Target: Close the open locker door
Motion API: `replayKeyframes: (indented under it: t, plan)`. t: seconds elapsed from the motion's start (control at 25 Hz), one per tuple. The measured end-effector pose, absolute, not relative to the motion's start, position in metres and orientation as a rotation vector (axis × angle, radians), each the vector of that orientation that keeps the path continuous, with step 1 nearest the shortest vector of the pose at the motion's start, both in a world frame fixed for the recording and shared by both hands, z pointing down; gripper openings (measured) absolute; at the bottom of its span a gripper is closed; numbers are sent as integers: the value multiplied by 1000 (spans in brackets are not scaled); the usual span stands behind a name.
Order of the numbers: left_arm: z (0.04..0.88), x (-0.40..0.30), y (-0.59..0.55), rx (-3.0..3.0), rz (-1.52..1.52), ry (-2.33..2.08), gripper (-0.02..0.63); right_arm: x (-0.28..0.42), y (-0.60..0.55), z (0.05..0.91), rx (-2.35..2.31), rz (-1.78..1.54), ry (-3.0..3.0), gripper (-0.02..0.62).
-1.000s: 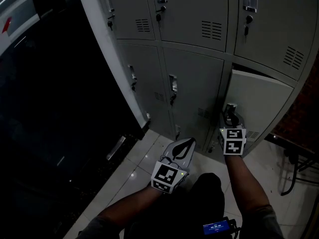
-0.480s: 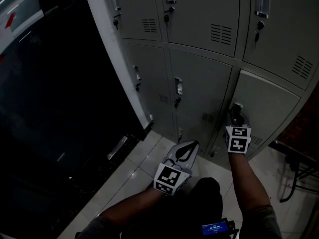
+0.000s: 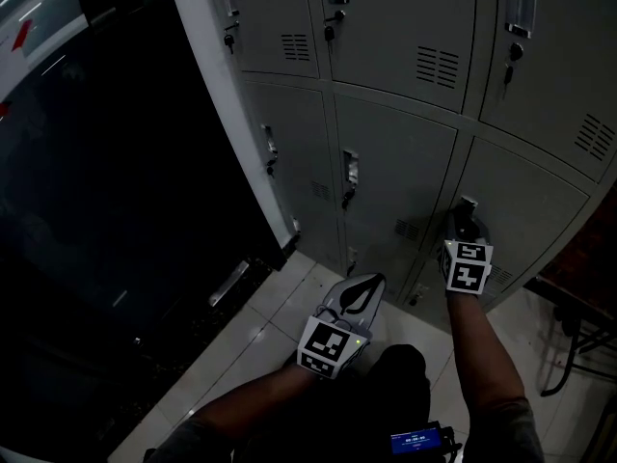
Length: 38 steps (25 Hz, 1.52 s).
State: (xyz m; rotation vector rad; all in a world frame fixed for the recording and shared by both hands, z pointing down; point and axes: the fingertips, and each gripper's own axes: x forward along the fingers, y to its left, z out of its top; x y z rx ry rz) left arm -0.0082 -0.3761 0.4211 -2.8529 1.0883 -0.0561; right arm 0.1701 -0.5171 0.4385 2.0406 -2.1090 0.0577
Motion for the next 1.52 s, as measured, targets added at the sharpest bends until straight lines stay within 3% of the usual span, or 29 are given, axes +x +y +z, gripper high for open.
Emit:
replayKeyframes:
  t: [0.52, 0.72, 1.16, 1.52]
  plan:
    - [415, -6, -365, -2837, -59, 1088, 2, 170, -508, 437, 2019, 58, -2144, 41]
    - [416, -6, -366, -2839, -59, 1082, 2, 163, -510, 438, 1987, 45, -2169, 84]
    - [415, -7, -367, -2843, -52, 1077, 2, 165, -511, 442, 2027, 59, -2147, 84]
    - [414, -5, -366, -2851, -35, 1075, 2, 162, -504, 447, 1991, 61, -2146, 138]
